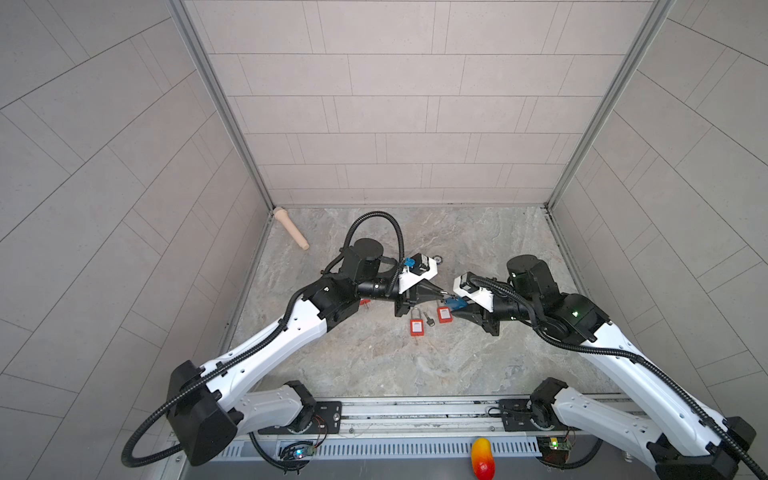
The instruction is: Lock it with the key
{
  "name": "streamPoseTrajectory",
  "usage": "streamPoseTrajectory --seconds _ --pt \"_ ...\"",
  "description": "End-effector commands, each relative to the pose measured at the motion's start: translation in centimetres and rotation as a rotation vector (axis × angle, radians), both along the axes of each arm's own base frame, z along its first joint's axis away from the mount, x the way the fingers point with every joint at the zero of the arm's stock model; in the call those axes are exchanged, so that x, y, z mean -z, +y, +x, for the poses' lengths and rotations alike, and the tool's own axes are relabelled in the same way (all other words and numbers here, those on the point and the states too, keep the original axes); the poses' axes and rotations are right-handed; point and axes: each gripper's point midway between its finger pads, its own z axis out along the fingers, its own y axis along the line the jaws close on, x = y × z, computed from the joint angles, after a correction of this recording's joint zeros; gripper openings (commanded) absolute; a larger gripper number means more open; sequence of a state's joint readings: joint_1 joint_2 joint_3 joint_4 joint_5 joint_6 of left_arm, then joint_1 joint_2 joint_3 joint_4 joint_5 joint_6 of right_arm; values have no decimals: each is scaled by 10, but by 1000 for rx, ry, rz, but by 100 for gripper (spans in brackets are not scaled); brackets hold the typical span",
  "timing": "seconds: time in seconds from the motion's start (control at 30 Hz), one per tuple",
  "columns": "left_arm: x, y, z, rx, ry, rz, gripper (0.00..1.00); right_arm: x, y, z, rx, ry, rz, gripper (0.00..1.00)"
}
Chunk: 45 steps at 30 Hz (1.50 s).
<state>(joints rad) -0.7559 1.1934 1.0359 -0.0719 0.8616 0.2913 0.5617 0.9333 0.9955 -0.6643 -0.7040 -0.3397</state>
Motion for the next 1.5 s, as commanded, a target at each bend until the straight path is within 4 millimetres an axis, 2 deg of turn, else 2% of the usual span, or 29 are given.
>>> streamPoseTrajectory --seconds 0.0,0.17,0.4,0.53,0.63,0.8,0.9,1.0,1.1,1.27,1.47 --pt "0 -5 -10 43 -106 -14 0 -36 14 -10 -92 -23 103 0" --pt "-2 -9 -12 57 -129 -16 0 -36 16 -7 -117 -48 87 0" --pt "12 -16 -23 91 -1 -11 0 -63 12 20 -13 -241 113 0" --pt "20 -18 -24 81 91 -22 0 -71 7 33 41 -322 88 0" --pt "27 -19 -25 77 104 -10 0 -80 13 33 26 -332 131 0" --pt "41 -27 -27 91 131 22 0 -80 22 31 -29 -318 132 0" --pt "49 -33 -32 113 115 39 0 -86 26 30 -41 -302 163 0" --pt "49 -36 -37 139 82 23 0 -93 28 30 -29 -263 190 0" --pt "50 -33 -39 145 55 15 0 -94 27 31 -28 -265 189 0" --pt "65 -23 -41 136 31 112 0 -97 19 35 0 -290 191 0" --pt "75 -9 -30 77 81 158 0 -106 8 33 20 -299 212 0"
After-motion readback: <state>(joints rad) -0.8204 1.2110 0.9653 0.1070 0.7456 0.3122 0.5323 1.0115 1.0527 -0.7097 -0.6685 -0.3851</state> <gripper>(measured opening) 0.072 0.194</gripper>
